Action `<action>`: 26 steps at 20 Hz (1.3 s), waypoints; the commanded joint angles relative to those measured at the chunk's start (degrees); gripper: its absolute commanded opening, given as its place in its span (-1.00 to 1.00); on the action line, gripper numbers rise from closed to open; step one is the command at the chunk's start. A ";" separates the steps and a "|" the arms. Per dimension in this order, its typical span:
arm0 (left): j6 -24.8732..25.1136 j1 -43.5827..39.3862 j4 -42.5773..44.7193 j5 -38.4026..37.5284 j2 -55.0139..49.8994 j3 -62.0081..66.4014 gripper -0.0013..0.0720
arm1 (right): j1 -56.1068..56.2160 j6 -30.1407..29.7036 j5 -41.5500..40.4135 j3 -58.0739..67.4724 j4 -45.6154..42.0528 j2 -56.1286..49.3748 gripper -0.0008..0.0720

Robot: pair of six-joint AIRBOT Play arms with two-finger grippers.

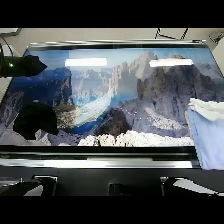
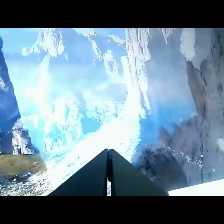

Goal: Fold the clothes and pants, and hang the long-sleeved shirts on hangers.

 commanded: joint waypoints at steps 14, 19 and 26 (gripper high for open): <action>0.15 -0.02 -0.07 0.07 0.00 0.02 -0.90 | -0.70 -2.97 -15.85 -41.77 -19.69 12.13 0.94; 0.68 -0.66 -2.29 10.01 0.07 3.80 -0.90 | 3.58 -11.23 -33.38 -20.57 2.03 12.13 0.93; -13.25 -4.90 25.40 -9.20 -12.37 3.67 0.12 | 43.52 -4.13 -25.33 -12.70 -16.79 5.84 0.86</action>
